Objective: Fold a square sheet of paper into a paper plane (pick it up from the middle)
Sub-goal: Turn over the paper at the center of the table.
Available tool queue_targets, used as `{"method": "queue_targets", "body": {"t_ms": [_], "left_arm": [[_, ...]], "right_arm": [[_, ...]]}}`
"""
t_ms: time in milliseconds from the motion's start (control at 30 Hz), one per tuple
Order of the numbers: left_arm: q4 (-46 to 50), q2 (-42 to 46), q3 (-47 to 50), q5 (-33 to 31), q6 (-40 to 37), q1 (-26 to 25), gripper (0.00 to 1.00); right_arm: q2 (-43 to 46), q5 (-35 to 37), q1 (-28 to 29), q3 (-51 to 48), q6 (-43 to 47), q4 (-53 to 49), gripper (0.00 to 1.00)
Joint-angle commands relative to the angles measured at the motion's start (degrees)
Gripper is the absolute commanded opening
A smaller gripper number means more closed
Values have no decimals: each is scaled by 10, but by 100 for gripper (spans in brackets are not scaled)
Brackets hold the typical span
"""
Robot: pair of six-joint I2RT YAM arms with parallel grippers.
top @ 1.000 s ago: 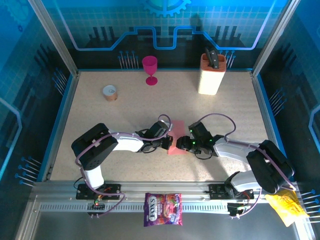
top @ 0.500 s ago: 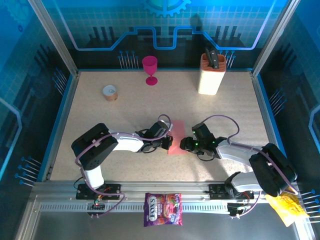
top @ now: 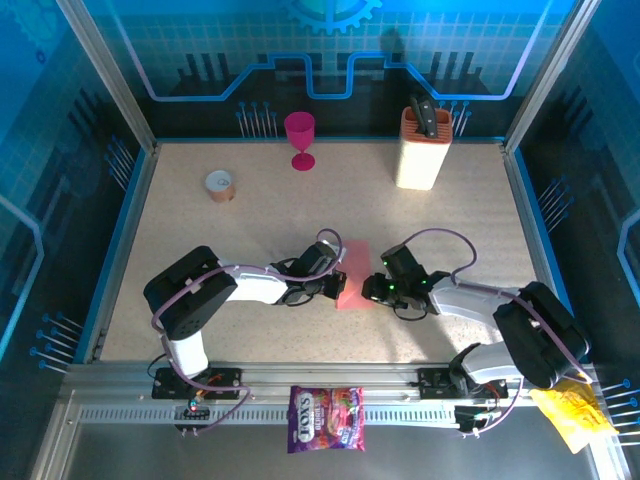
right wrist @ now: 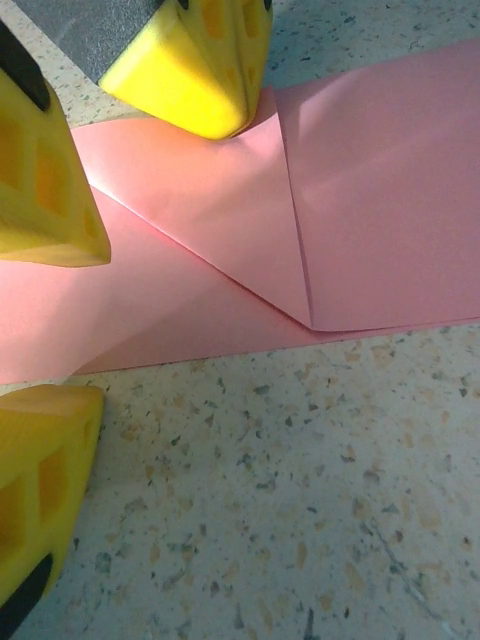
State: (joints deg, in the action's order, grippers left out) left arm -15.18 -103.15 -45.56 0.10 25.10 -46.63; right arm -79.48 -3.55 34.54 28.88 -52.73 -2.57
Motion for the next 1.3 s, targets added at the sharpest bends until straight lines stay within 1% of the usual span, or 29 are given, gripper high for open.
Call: {"method": "queue_targets", "body": {"t_ms": [0, 333, 567, 767, 933, 1200, 1267], "left_arm": [[47, -24, 21, 13, -1, 2, 0], [41, -23, 29, 13, 0, 3, 0], [37, -24, 31, 14, 1, 2, 0], [33, -24, 33, 14, 1, 2, 0], [32, -23, 35, 15, 2, 2, 0], [32, -23, 35, 16, 3, 2, 0], [32, -23, 35, 16, 2, 2, 0]], "right_arm": [[-37, -59, 32, 26, -2, 117, 37], [-45, -63, 37, 47, -8, 114, 41], [-30, -56, 44, 54, -13, 108, 41], [-44, -44, 41, 52, -16, 111, 44], [-58, -41, 31, 30, -35, 144, 47], [-47, -26, -2, -17, -43, 177, 48], [-47, -31, -13, -26, -40, 202, 48]]}}
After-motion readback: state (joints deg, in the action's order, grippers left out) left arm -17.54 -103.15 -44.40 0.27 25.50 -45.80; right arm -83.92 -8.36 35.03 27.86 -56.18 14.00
